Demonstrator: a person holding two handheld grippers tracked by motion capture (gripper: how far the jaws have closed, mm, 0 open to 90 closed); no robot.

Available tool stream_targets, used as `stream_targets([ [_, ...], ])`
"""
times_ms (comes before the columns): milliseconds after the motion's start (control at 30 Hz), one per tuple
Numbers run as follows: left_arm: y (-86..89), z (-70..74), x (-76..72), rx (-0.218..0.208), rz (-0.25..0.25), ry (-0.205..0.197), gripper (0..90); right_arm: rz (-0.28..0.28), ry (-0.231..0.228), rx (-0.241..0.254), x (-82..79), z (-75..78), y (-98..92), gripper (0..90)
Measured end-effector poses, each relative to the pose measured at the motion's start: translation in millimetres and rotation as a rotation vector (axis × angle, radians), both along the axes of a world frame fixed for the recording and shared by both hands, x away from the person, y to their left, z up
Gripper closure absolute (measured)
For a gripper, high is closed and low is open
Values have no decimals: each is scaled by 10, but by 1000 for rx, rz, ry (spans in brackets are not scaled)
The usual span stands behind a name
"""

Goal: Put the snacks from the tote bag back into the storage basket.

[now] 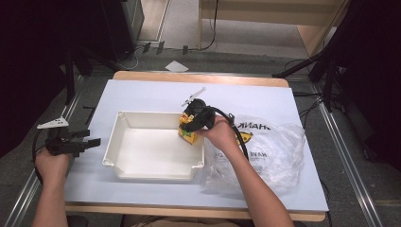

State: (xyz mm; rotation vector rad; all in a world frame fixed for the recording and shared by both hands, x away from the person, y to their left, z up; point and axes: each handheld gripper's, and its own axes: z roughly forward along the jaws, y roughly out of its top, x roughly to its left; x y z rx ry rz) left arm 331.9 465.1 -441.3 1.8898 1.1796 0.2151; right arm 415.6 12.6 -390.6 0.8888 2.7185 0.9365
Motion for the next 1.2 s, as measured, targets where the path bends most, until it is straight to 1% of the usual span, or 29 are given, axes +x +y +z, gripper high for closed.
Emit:
stream_targets([
  [167,-2,0,1,0,-3,2,163,-6,14,4,12,5,-7,513],
  [200,-2,0,1,0,-3,2,162,-5,14,6,11,7,-5,500],
  [233,0,0,1,1,-3,3,162,-6,5,19,6,22,-8,475],
  [300,0,0,0,0,0,1,162,-10,8,40,0,66,-24,462],
  [367,-1,-1,1,0,-2,3,163,-7,-1,52,-20,121,-43,463],
  [533,-7,-1,3,2,-3,3,162,2,-15,72,-66,251,-94,462],
  [800,-13,4,12,0,-5,2,162,15,-26,65,-147,352,-124,456],
  [933,-20,0,29,-1,-5,1,163,17,-34,75,-201,416,-144,455],
  [1033,-33,-4,47,1,-6,4,162,36,-42,98,-247,467,-157,458],
  [1200,-52,-3,75,0,-11,4,163,52,-51,91,-312,501,-161,464],
])
